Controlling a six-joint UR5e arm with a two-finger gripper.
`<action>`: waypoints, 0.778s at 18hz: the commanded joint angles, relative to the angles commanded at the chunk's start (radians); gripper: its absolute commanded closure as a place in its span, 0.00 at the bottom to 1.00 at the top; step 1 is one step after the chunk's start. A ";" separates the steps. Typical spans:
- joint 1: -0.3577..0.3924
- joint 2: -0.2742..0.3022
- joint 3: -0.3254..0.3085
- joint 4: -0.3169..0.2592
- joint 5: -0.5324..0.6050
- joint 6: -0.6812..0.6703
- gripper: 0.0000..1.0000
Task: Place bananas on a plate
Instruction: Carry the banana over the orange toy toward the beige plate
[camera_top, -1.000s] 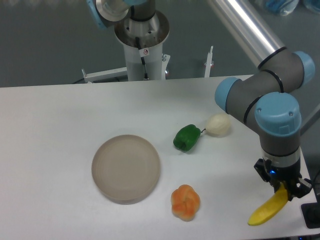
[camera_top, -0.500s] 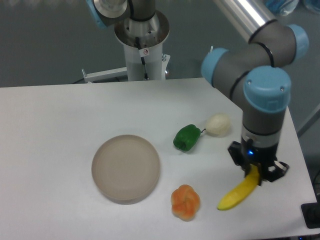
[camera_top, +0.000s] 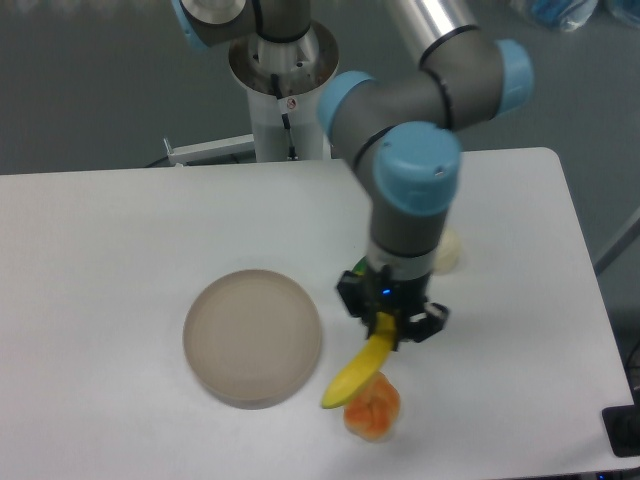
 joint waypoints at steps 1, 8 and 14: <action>-0.009 -0.003 -0.014 0.003 0.000 -0.034 0.70; -0.038 0.014 -0.179 0.162 0.000 -0.073 0.70; -0.072 0.023 -0.278 0.230 0.020 0.051 0.70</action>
